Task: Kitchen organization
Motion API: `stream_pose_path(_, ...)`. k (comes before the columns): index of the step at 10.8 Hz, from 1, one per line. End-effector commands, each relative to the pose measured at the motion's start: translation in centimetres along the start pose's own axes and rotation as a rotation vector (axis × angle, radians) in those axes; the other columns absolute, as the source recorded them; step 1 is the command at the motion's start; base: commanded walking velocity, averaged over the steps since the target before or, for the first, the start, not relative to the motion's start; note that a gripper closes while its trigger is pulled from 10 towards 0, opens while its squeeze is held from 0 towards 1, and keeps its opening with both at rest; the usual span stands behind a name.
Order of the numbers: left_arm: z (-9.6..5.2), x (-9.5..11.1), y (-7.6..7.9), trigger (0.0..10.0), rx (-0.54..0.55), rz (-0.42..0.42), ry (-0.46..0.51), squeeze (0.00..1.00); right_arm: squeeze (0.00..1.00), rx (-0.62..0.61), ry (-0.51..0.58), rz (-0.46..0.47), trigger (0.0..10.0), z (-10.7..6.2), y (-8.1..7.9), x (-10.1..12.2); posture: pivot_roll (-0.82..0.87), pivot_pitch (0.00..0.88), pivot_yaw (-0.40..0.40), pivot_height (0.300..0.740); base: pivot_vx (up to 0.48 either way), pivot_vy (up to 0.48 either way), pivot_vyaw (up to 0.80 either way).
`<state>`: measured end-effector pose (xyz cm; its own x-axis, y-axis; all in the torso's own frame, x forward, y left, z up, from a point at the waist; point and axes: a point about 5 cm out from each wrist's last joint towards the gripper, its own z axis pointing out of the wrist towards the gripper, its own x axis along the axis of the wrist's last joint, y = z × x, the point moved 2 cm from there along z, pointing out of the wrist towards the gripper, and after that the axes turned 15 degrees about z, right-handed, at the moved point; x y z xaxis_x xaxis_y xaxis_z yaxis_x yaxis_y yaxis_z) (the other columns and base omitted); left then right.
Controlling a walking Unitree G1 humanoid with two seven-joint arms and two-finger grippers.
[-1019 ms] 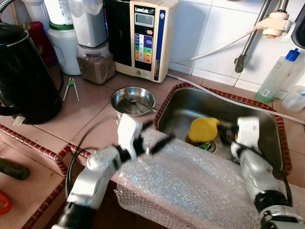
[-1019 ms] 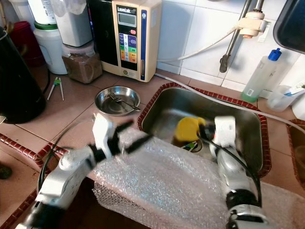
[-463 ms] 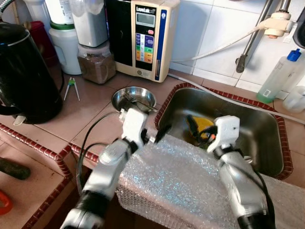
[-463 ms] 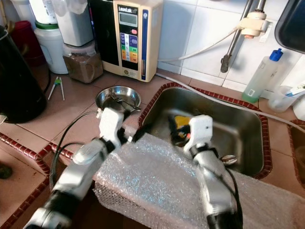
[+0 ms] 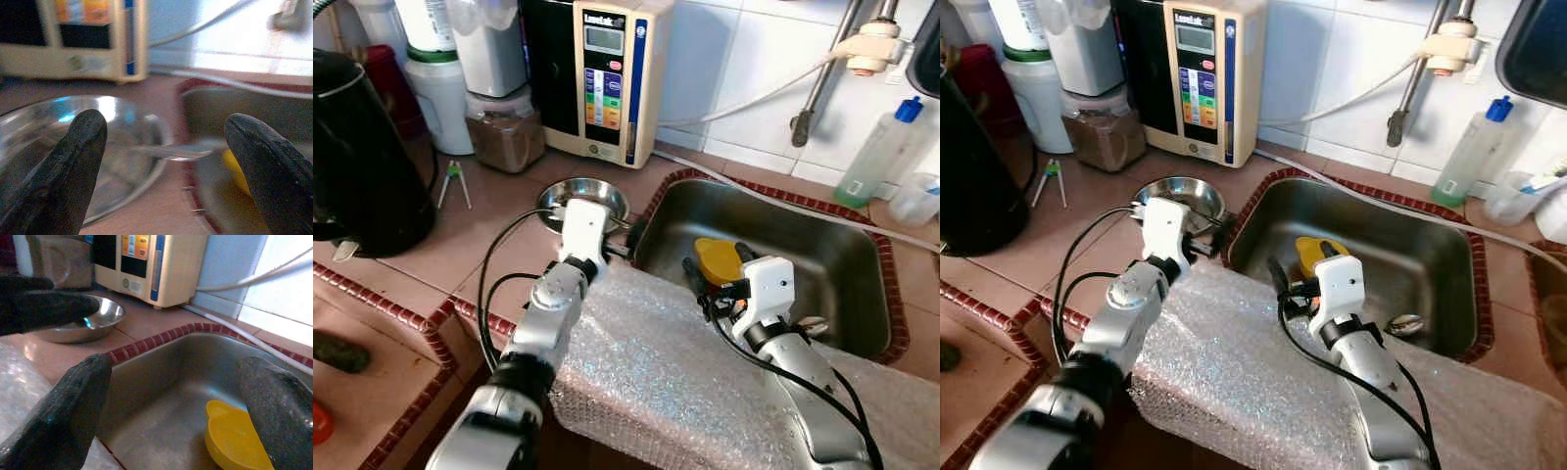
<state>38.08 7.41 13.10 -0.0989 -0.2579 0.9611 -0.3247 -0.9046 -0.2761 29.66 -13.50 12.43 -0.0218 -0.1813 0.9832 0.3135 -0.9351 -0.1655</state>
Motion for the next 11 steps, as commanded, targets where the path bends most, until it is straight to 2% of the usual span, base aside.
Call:
stream_pose_path(1, 0.4, -0.1, -0.4, 10.0, 0.036, 0.030, -0.030, 0.00, 1.00, 0.007, -0.002, -0.009, 10.0, -0.1, -0.2, 0.4, -0.01, 0.000, -0.004, 0.740, 0.000, 0.000, 0.00)
stream_pose_path(2, 0.6, -0.6, -0.7, 10.0, 0.068, 0.051, -0.080, 0.00, 1.00, 0.015, -0.004, -0.011, 10.0, -0.1, -0.5, 0.4, -0.02, 0.000, -0.003, 0.740, 0.000, 0.000, 0.00)
stream_pose_path(3, 0.8, -1.5, -0.8, 10.0, 0.091, 0.126, -0.158, 0.00, 1.00, 0.024, -0.010, -0.011, 10.0, -0.2, -0.8, 0.3, -0.01, 0.000, -0.002, 0.740, 0.000, 0.000, 0.00)
stream_pose_path(4, 0.9, -1.8, -0.6, 10.0, 0.088, 0.134, -0.185, 0.00, 1.00, 0.031, -0.017, -0.013, 10.0, -0.2, -1.0, 0.3, -0.01, 0.000, -0.002, 0.740, 0.000, 0.000, 0.00)
stream_pose_path(5, 1.0, -2.0, -0.7, 10.0, 0.084, 0.182, -0.207, 0.00, 1.00, 0.032, -0.021, -0.016, 10.0, -0.2, -1.2, 0.3, -0.02, 0.000, 0.002, 0.740, 0.000, 0.000, 0.00)
stream_pose_path(7, 1.1, -2.2, -1.3, 10.0, 0.100, 0.205, -0.221, 0.00, 1.00, 0.031, -0.023, -0.017, 10.0, -0.3, -1.2, 0.2, -0.02, 0.000, 0.005, 0.740, 0.000, 0.000, 0.00)
stream_pose_path(8, 1.0, -2.3, -2.2, 10.0, 0.108, 0.237, -0.229, 0.00, 1.00, 0.028, -0.026, -0.017, 10.0, -0.3, -1.2, 0.2, -0.01, 0.000, 0.005, 0.740, 0.000, 0.000, 0.00)
stream_pose_path(11, 0.4, -2.7, -5.4, 10.0, 0.145, 0.256, -0.240, 0.00, 1.00, 0.025, -0.030, -0.017, 10.0, -0.1, -1.0, 0.1, 0.01, 0.000, 0.001, 0.740, 0.000, 0.000, 0.00)
